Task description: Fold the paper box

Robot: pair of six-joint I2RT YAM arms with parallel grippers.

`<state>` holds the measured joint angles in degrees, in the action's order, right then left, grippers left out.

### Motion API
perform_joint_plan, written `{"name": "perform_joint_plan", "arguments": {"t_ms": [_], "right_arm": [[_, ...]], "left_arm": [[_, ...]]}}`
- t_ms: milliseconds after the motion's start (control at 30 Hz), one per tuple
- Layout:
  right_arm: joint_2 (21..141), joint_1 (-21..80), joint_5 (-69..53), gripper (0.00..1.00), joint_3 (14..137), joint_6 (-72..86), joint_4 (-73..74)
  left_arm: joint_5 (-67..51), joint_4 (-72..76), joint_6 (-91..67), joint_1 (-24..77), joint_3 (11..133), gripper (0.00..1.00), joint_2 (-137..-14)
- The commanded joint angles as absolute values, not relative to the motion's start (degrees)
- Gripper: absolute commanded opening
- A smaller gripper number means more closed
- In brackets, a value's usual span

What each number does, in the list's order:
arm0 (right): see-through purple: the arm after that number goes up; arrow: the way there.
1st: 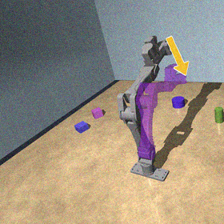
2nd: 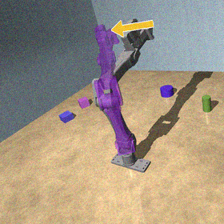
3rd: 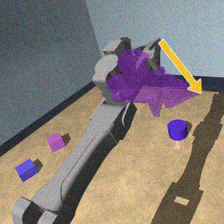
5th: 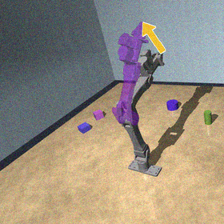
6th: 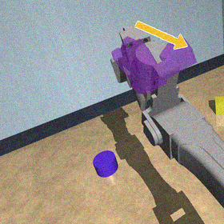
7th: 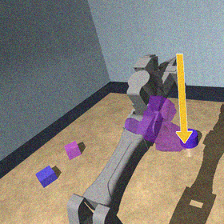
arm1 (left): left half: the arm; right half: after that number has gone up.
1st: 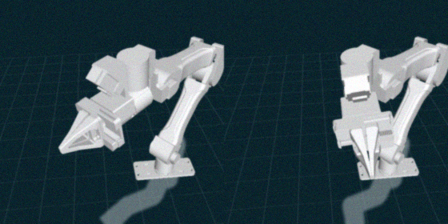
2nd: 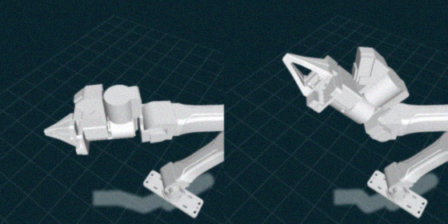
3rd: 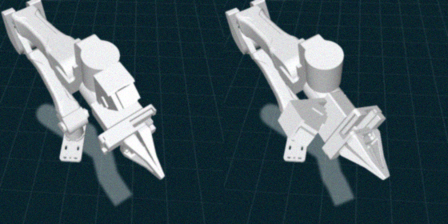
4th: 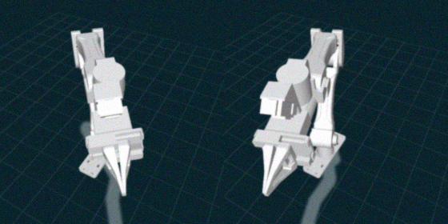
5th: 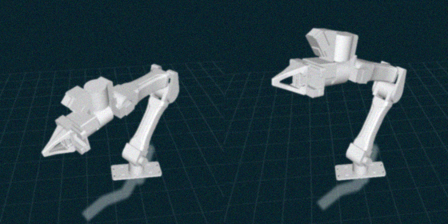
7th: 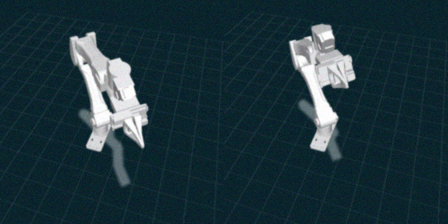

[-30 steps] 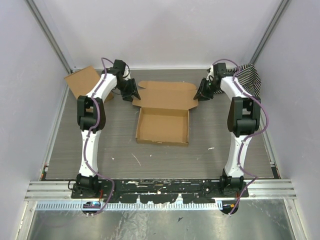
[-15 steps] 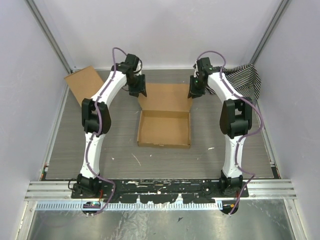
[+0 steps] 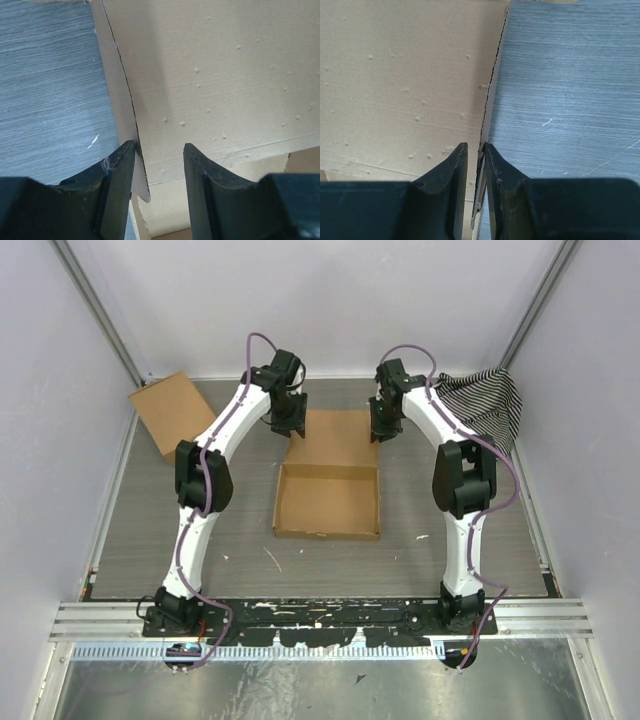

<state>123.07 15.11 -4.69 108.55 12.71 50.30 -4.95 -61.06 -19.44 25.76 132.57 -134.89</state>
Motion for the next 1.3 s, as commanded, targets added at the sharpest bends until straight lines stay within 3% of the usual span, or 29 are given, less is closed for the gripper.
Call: {"name": "perform_joint_plan", "arguments": {"t_ms": [0, 367, 433, 533, 567, 833, 1133, 1267], "right_arm": [[122.8, 16.4, -2.9, 0.26, 111.2, 12.5, 51.2], [124.1, 17.6, -0.6, 0.26, 111.9, 13.1, 52.7], [124.0, 17.6, -0.1, 0.26, 112.0, 12.8, 52.9], [123.6, 17.6, 0.5, 0.29, 112.2, 12.5, 52.9], [123.4, 17.6, 0.6, 0.30, 112.2, 12.4, 52.9], [122.5, 16.2, 0.9, 0.35, 113.5, 11.9, 53.0], [120.1, 12.7, -6.8, 0.35, 114.8, 11.2, 51.6], [118.3, 12.2, -8.8, 0.35, 115.8, 11.0, 50.6]], "left_arm": [[-3.5, -63.3, -18.4, 26.3, 134.1, 0.50, -137.2], [0.7, -66.4, -17.8, 26.5, 135.0, 0.45, -139.5], [2.4, -66.5, -17.5, 26.5, 134.8, 0.35, -139.1], [5.1, -64.9, -16.8, 26.4, 132.8, 0.03, -137.1], [6.2, -64.1, -16.7, 26.5, 131.9, 0.00, -136.1], [11.8, -48.6, -14.7, 26.5, 118.1, 0.00, -124.4], [14.9, -9.9, -9.0, 26.5, 84.9, 0.00, -104.5], [13.9, -5.4, -6.4, 26.5, 81.4, 0.00, -102.8]]}}
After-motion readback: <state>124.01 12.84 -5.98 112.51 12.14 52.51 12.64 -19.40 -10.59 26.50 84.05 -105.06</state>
